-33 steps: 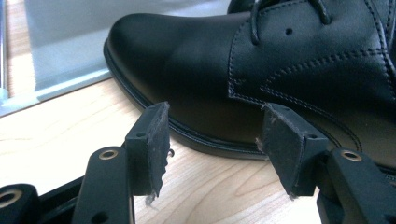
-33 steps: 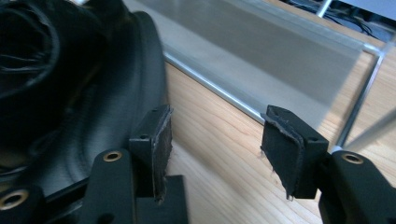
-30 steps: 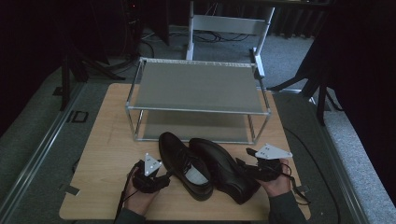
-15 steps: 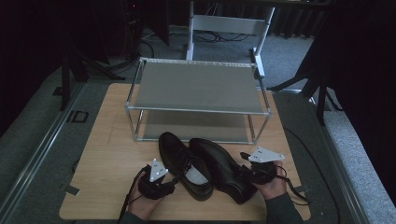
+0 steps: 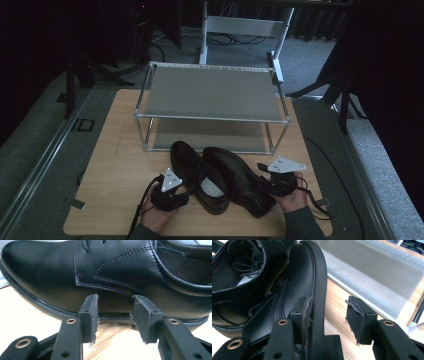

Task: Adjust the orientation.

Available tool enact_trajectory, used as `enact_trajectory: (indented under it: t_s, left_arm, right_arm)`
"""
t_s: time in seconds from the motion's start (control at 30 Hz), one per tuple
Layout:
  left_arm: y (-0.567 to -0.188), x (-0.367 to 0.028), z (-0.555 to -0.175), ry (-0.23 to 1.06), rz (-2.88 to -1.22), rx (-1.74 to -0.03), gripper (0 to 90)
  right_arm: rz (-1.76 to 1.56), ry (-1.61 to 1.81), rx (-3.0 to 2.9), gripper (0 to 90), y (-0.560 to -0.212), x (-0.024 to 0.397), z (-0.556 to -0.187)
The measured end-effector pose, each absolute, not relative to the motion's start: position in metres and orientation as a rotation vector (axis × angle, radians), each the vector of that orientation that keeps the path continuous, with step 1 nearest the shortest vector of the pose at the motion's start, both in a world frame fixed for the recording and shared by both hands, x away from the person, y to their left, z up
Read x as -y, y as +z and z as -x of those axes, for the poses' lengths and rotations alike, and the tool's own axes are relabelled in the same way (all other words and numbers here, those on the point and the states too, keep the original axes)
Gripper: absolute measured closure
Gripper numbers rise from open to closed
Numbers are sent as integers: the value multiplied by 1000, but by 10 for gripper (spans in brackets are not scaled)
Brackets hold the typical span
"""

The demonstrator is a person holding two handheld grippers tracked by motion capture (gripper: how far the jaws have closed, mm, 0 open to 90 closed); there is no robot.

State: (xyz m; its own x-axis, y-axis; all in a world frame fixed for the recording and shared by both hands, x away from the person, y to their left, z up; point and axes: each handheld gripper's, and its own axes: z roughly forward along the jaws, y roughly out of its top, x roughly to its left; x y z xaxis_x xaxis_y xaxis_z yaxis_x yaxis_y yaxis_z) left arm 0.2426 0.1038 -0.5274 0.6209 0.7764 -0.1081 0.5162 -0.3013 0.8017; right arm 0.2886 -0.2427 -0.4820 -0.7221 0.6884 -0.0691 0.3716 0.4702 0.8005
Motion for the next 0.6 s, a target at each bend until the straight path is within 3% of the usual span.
enact_trajectory:
  t_s: [0.3, 0.6]
  left_arm:
    - [-527, -101, -242, 363, -1966, -1010, 638]
    - [-539, -102, -239, 293, -2064, -995, 581]
  right_arm:
    - [-907, 1134, -2322, 539, -481, 245, -291]
    - [-924, 1137, -2308, 539, -481, 248, -294]
